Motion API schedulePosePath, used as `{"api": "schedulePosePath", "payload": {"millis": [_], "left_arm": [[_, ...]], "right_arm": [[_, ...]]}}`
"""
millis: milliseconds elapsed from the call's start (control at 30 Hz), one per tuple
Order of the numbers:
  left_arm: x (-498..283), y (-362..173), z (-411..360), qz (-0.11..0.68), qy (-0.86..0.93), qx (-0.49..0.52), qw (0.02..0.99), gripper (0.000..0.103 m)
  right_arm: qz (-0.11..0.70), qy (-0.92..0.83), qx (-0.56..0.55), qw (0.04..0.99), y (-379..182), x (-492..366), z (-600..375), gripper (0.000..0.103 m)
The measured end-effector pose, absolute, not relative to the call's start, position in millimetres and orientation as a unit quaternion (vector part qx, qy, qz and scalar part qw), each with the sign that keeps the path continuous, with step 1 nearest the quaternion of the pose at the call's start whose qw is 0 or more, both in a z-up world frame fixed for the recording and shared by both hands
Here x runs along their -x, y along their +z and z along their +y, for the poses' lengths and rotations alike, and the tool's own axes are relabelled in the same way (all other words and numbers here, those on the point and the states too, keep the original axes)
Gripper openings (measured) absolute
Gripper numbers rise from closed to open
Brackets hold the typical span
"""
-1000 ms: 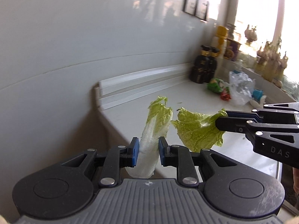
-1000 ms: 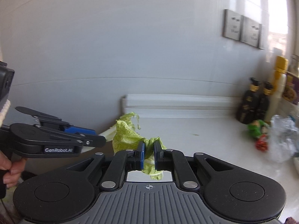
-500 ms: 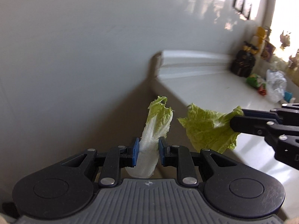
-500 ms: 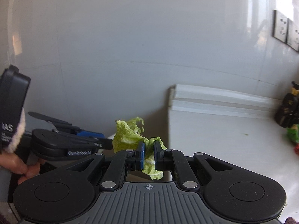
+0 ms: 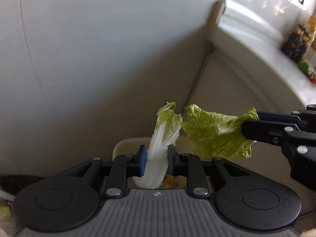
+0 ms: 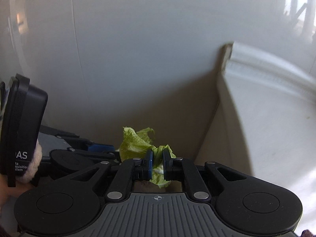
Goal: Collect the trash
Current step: 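Carry both lettuce pieces over the cream bin, then open both tools to drop the lettuce pieces into the bin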
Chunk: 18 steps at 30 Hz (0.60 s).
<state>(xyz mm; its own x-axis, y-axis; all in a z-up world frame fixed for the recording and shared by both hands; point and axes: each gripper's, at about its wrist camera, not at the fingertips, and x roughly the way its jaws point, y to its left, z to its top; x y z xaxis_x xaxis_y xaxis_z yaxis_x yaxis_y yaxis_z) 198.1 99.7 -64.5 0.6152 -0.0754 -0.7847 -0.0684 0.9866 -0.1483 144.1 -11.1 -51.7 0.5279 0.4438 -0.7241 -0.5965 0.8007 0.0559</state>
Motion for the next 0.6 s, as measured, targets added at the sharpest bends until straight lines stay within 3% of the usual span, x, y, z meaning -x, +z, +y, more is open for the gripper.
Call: {"api": "schedulePosePath", "payload": {"millis": [600], "left_arm": [[-212.3,-141.6,110.6,0.526,0.028,0.069,0.847,0.02]], "right_arm": [[0.449,0.291,0.186,0.824,-126.8,-146.6,14.8,0.009]]}}
